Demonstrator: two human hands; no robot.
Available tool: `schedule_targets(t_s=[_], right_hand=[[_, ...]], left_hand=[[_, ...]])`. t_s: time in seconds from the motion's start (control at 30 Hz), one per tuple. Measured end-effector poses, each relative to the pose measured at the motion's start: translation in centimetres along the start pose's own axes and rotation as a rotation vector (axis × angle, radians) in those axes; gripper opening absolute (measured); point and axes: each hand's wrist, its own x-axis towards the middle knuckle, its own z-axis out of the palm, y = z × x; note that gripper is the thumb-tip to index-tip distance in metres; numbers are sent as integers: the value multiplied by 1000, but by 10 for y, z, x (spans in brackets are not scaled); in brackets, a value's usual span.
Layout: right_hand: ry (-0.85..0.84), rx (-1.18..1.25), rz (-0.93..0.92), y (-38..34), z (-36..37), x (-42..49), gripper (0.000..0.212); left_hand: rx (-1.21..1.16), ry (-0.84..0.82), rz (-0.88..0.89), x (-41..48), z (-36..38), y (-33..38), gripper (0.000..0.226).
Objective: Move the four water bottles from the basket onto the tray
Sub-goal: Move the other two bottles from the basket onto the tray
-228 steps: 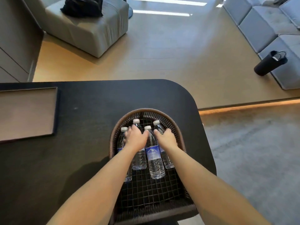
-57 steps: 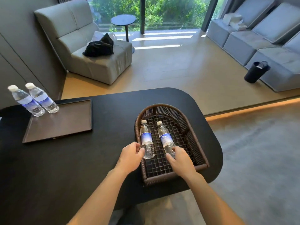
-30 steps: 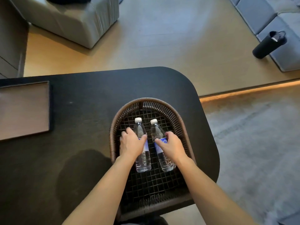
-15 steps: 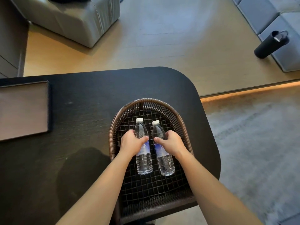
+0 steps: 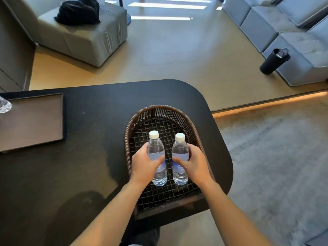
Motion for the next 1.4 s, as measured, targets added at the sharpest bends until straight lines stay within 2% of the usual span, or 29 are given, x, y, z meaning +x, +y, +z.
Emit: schedule_targets(t_s=[0.23, 0.4, 0.5, 0.67, 0.9, 1.13, 1.4], right_hand=[[232, 117, -189, -43, -4, -80, 52], [295, 179, -294, -93, -2, -118, 61], [309, 174, -366, -127, 9, -134, 62], [254, 226, -444, -181, 43, -145, 60], [83, 284, -492, -256, 127, -126, 58], [-22, 253, -464, -330, 236, -79, 61], [-77, 262, -404, -394, 364, -14, 61]], left_hand=[[-40, 96, 231, -68, -36, 26, 61], [-56, 195, 363, -106, -91, 41, 63], [-84, 242, 367, -121, -131, 42, 61], [-74, 320, 339, -133, -194, 33, 58], [-80, 460, 228, -113, -291, -10, 57], [-52, 567, 172, -57, -396, -69, 56], [71, 567, 71, 29, -505, -131, 61]])
